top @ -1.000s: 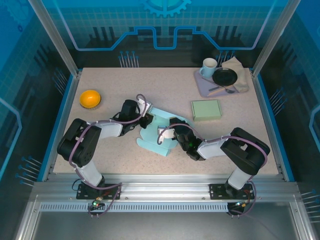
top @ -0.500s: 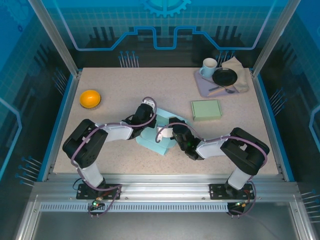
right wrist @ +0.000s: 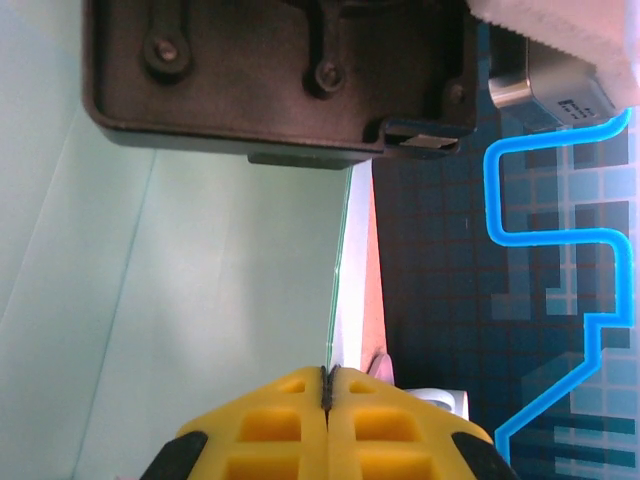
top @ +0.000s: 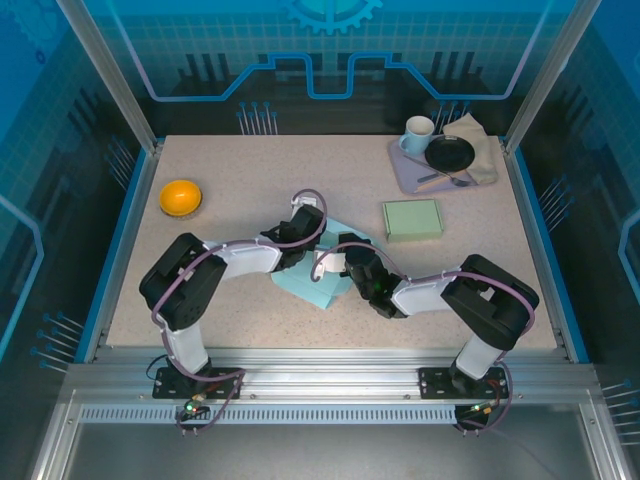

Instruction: Fold the paper box

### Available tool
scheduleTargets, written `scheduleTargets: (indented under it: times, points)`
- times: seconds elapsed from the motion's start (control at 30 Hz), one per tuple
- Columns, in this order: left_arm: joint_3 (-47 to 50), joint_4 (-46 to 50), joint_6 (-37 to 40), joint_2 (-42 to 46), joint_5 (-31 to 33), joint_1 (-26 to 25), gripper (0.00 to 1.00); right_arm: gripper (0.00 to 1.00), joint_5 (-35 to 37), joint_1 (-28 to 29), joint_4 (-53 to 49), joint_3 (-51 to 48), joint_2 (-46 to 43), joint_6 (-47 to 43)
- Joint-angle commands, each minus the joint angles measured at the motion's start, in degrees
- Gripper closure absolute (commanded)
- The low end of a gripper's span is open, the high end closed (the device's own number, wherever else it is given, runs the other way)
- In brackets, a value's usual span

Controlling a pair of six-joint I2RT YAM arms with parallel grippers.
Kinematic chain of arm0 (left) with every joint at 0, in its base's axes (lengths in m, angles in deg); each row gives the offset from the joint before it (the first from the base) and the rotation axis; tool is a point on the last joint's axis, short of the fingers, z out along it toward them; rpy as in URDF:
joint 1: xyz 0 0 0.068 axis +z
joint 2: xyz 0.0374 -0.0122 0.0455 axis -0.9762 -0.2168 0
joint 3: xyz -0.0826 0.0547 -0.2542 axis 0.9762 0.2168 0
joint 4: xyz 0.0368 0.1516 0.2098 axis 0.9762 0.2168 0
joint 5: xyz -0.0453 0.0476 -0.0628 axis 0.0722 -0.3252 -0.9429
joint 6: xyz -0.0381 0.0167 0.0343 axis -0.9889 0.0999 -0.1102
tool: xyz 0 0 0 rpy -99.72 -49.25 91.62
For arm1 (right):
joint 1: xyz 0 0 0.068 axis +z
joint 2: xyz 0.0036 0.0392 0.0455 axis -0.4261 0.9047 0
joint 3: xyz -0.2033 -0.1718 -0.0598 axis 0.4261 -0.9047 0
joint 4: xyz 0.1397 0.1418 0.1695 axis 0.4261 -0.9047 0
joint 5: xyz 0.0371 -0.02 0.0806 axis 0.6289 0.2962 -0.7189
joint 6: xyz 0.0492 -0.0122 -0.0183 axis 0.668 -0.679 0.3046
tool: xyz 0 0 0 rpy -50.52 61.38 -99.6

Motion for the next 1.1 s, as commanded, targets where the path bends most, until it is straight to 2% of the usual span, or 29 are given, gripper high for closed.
scheduleTargets:
  times: [0.0,0.07,0.17,0.3,0.37,0.5,0.63,0.73,0.9,1.07]
  points:
    - [-1.3,7.1,-6.11,-5.78,13.21,3.56,0.9,1.0,-5.33,1.85,-11.63,-3.15,0.4,2.42]
    - [-0.9,5.35,-7.01,-6.09,10.89,3.6,0.89,1.0,-5.66,1.79,-11.82,-3.19,0.76,2.82]
    - [2.48,-1.23,-6.7,-4.41,4.09,3.57,0.88,1.0,-6.24,1.62,-12.57,-2.99,1.48,3.56]
    - [3.75,-4.77,-5.23,-3.8,1.96,3.55,0.89,1.0,-6.46,1.52,-12.14,-3.02,2.08,4.36]
    - [5.81,-9.94,-2.09,-3.37,-0.43,3.27,0.88,0.93,-6.55,1.29,-12.0,-2.91,1.93,5.58]
    - [9.14,-16.44,2.19,-2.53,-1.84,2.64,0.89,0.84,-8.58,0.65,-14.7,-2.32,-0.54,8.51]
    - [10.94,-19.65,4.5,-2.68,-2.53,2.55,0.89,0.74,-12.03,-0.2,-19.1,-1.59,-5.25,12.58]
    - [11.32,-20.82,5.36,-3.32,-2.37,2.46,0.89,0.71,-14.32,-0.32,-23.05,-0.82,-9.59,15.99]
    - [12.29,-23.44,7.95,-3.51,-3.46,2.4,0.9,0.65,-19.61,-2.58,-34.29,3.0,-19.53,26.74]
    - [14.18,-27.2,12.34,-2.57,-7.82,2.38,0.9,0.61,-29.0,-12.55,-44.64,10.86,-23.74,42.9]
